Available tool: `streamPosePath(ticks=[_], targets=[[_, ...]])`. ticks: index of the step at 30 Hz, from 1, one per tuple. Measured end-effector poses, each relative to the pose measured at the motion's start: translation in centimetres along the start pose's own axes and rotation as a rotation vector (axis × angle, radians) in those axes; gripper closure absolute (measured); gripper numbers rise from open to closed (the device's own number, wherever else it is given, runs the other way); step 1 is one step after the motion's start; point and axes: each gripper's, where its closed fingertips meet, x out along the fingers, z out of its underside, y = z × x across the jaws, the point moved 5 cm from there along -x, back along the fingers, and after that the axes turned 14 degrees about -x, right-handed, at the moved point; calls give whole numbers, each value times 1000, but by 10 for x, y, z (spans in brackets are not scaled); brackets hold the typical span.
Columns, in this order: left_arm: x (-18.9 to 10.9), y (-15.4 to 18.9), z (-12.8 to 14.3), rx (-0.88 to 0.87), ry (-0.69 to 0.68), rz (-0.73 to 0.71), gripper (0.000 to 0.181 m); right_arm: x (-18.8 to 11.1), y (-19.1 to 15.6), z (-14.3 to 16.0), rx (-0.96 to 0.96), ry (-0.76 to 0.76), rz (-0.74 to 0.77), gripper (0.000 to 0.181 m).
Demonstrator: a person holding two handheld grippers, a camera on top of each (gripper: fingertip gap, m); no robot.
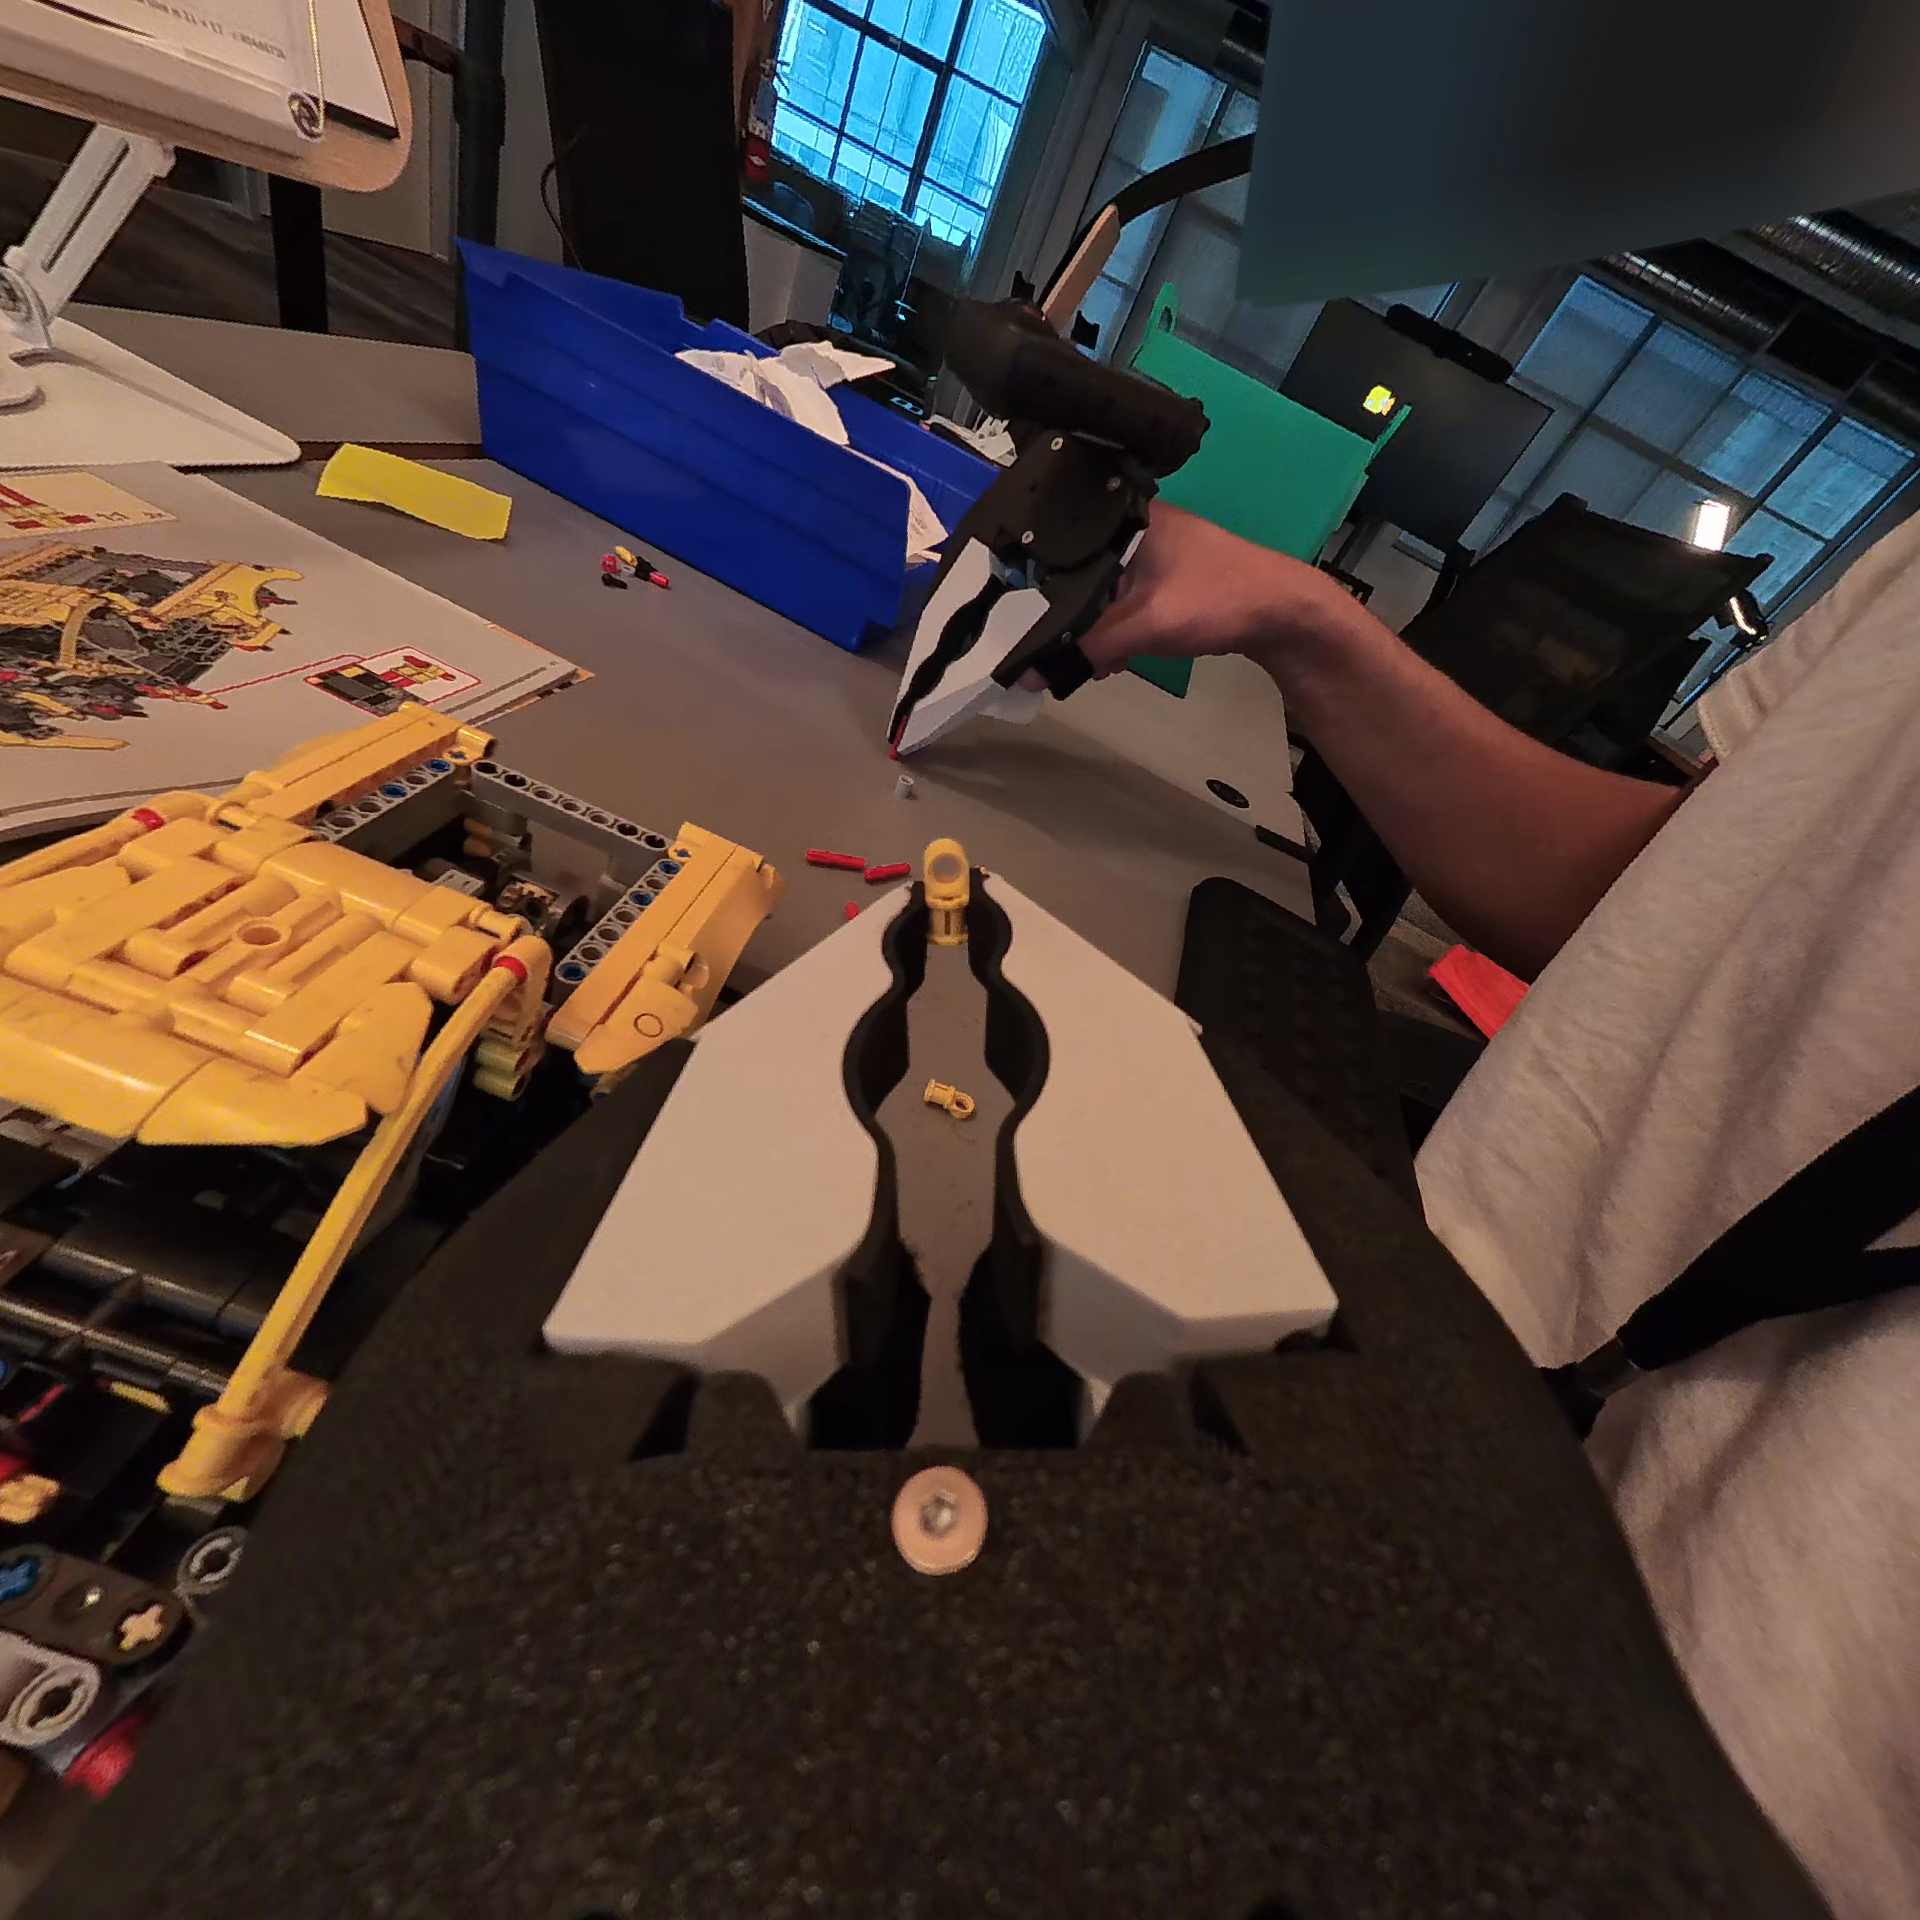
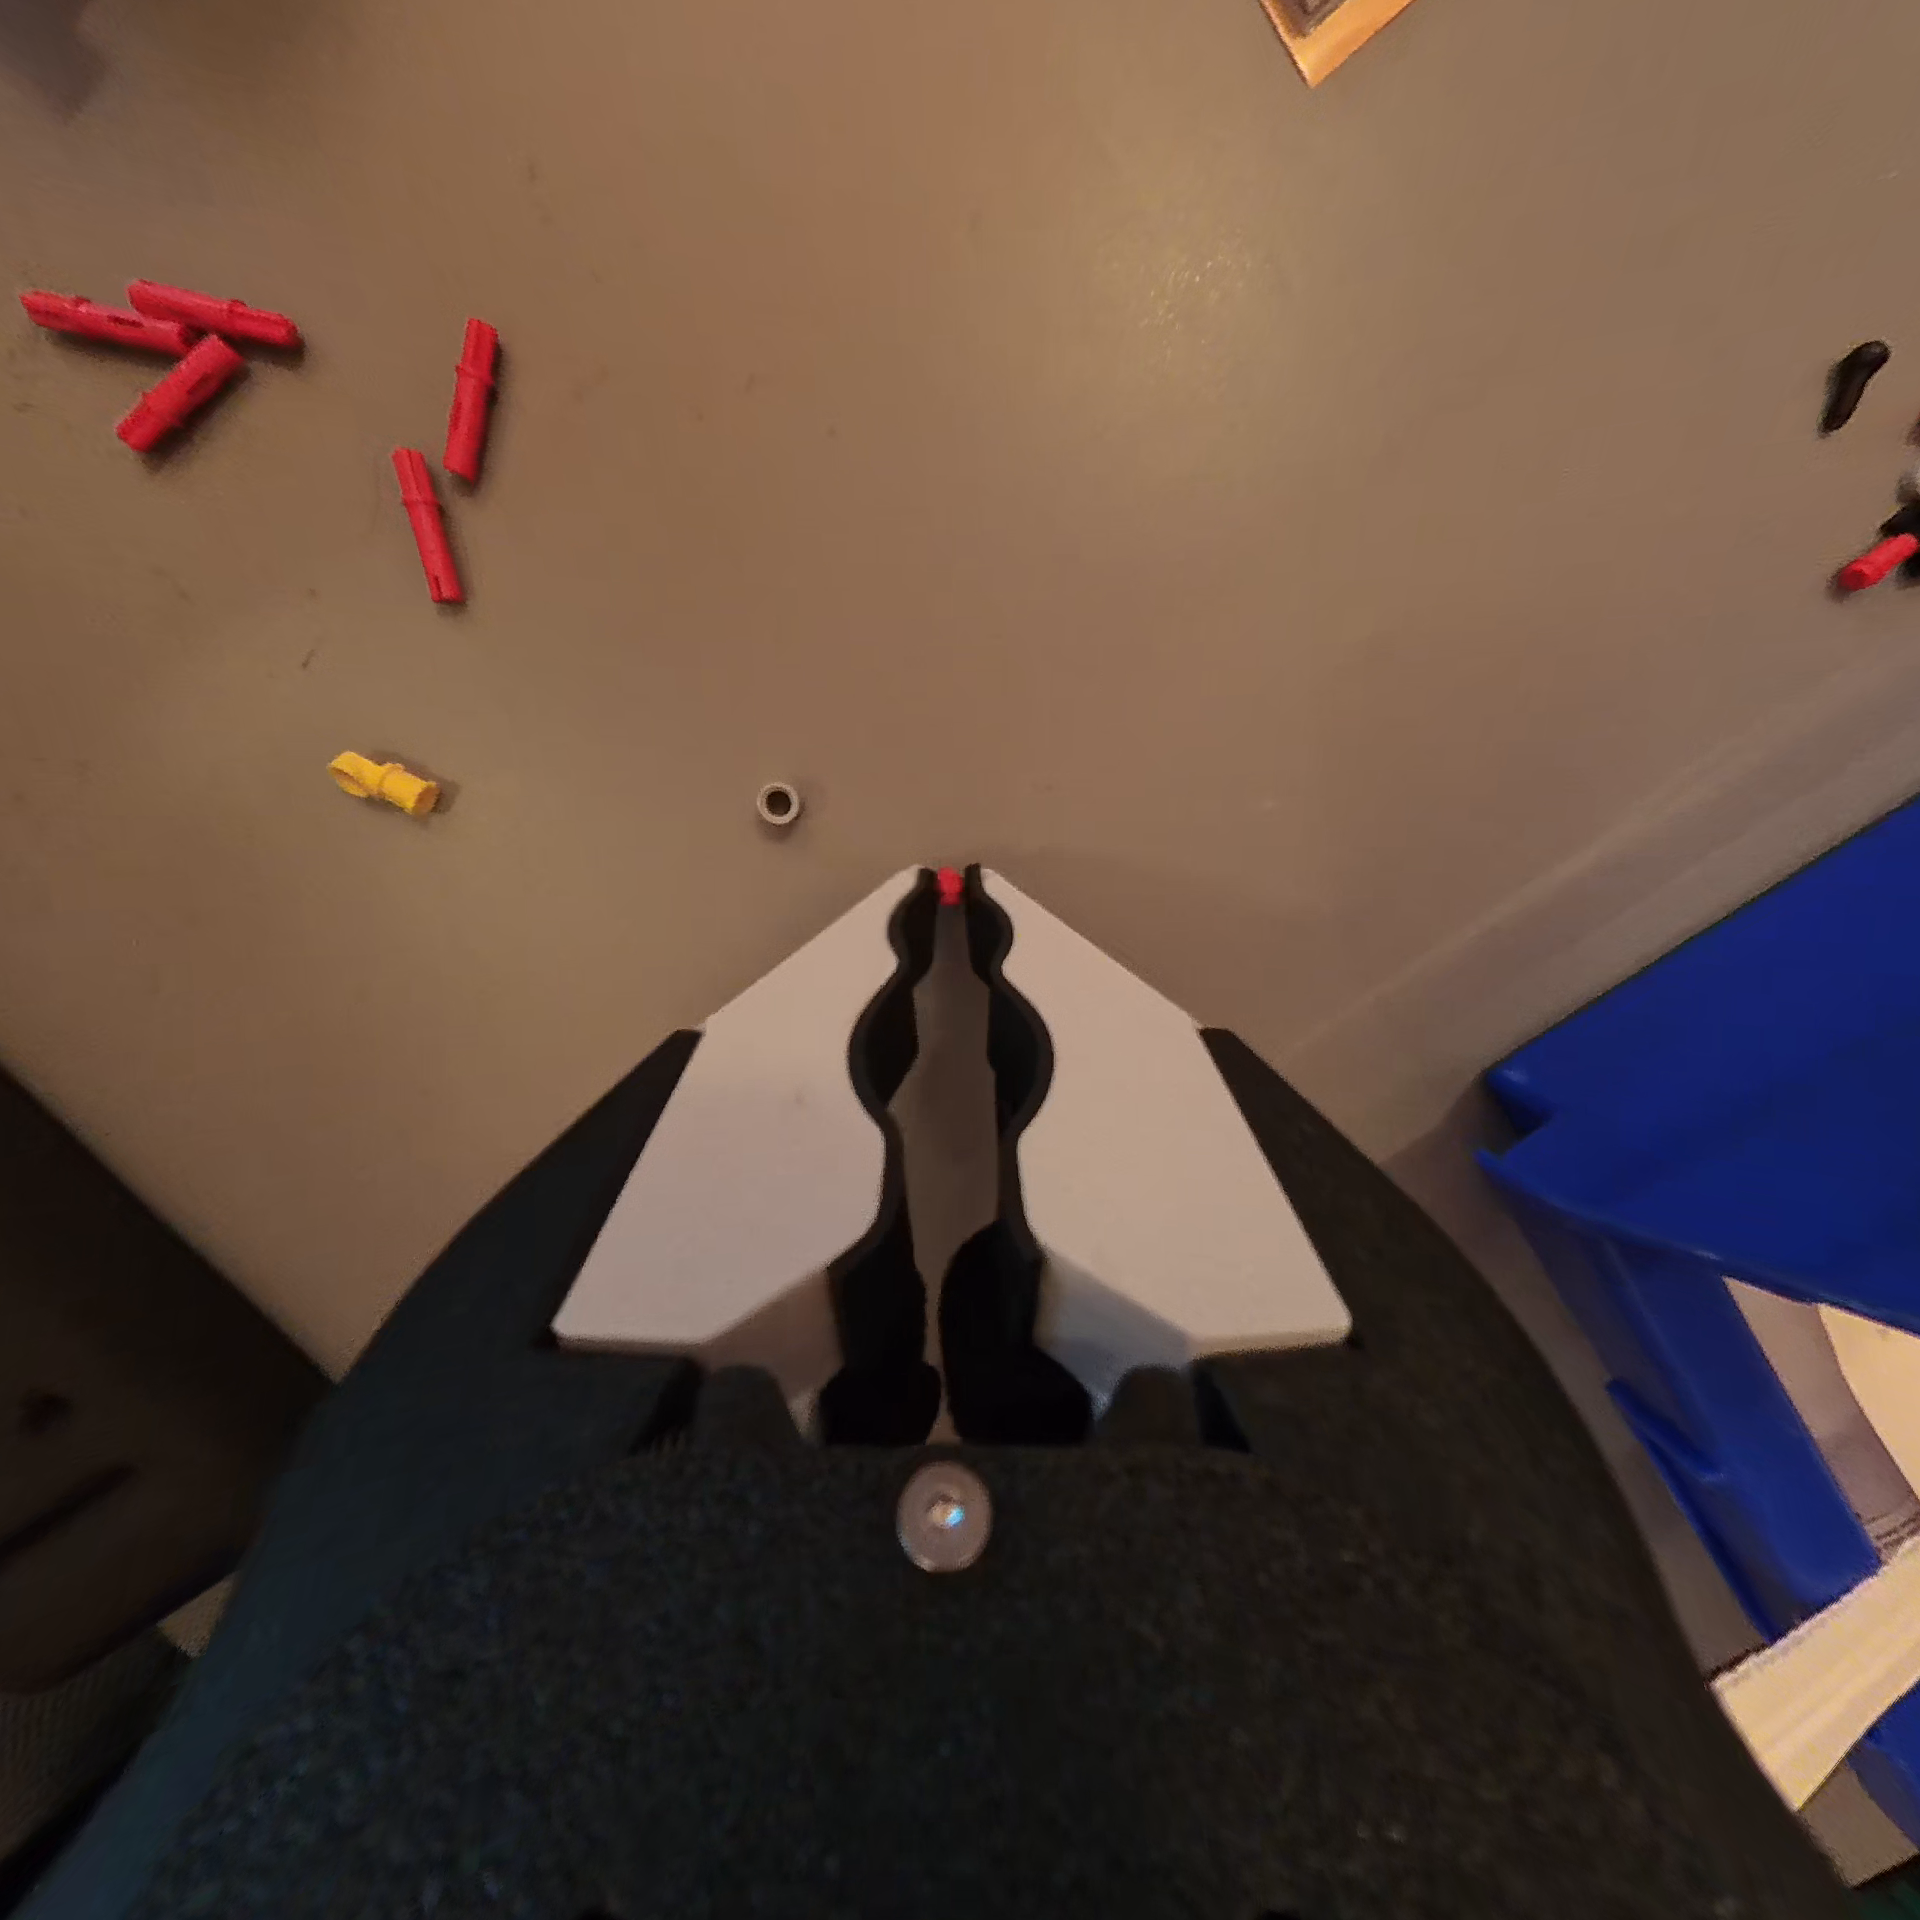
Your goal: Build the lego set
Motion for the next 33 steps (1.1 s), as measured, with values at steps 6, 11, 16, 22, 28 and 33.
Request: streamPosePath(ticks=[6, 11, 16, 22, 28, 33], targets=[[-1, -1, -1, -7, 9, 2, 175, -18, -4, -26, -3, 184, 2, 178], [-5, 2, -9, -62, 61, 74, 175, -54, -52, -115, -9, 799, -162, 178], [-17, 10, -22, -188, 151, 245, 175, -55, -113, -193, 5, 1231, -276, 178], [-29, 14, -29, -265, 212, 362, 175, -65, -135, -218, -13, 1366, -319, 179], [-27, 23, -28, -250, 199, 400, 175, -65, -148, -228, -57, 1347, -356, 179], [-24, 26, -23, -181, 173, 355, 175, -61, -151, -225, -64, 1321, -398, 179]])
